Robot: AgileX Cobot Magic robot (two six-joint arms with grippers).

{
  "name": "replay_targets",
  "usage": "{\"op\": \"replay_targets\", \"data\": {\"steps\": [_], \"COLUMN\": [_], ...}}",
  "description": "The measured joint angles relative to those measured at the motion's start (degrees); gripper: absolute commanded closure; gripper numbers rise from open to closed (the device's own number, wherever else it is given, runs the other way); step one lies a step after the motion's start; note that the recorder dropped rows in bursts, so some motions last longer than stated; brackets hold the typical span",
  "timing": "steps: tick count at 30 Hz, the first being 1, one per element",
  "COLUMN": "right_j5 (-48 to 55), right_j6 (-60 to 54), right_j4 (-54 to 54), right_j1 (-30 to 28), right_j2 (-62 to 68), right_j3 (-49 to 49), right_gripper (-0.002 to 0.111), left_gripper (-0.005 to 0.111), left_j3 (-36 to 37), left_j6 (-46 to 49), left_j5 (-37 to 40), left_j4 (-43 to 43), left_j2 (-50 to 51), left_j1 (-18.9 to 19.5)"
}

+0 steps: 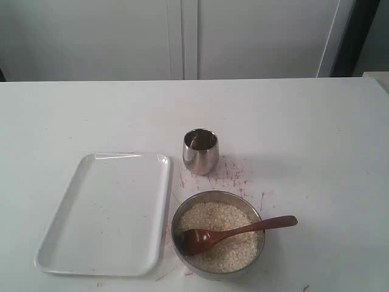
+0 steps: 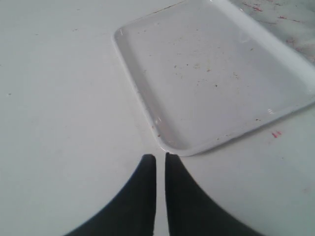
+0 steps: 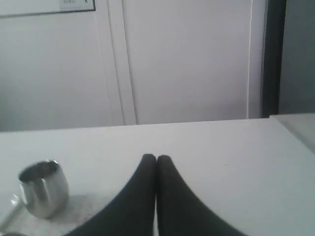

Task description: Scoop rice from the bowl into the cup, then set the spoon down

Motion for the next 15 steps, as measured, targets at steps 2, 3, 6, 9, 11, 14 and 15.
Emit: {"op": "replay_targets", "data": {"steps": [2, 3, 6, 9, 11, 14, 15], "right_j5": [-1.1, -1.6, -2.2, -3.3, -4.3, -4.8, -5.0], "right_j6": [5.9, 8.3, 14.4, 16.7, 17.2, 17.5, 17.8], "right_j4": [2.5, 3.1, 4.4, 4.7, 4.9, 5.0, 5.5], "right_j1": [0.0, 0.0, 0.0, 0.0, 0.0, 0.0, 0.0], "right_j2": [0.0, 0.0, 0.0, 0.0, 0.0, 0.0, 0.0], "right_j3": [0.0, 0.0, 0.0, 0.0, 0.0, 0.0, 0.0], "right_gripper": [0.108, 0.108, 0.108, 0.108, 0.108, 0.108, 0.108], "left_gripper": [0.092, 0.092, 0.092, 0.092, 0.092, 0.092, 0.092], "left_j3": [0.0, 0.0, 0.0, 0.0, 0.0, 0.0, 0.0], "left_j6": [0.0, 0.0, 0.0, 0.0, 0.0, 0.0, 0.0], "left_j5": [0.0, 0.0, 0.0, 0.0, 0.0, 0.0, 0.0], "left_j4": [0.0, 0.0, 0.0, 0.0, -0.1, -0.1, -0.1], "left_j2": [0.0, 0.0, 0.0, 0.0, 0.0, 0.0, 0.0], "left_j1": [0.0, 0.0, 0.0, 0.0, 0.0, 0.0, 0.0]}}
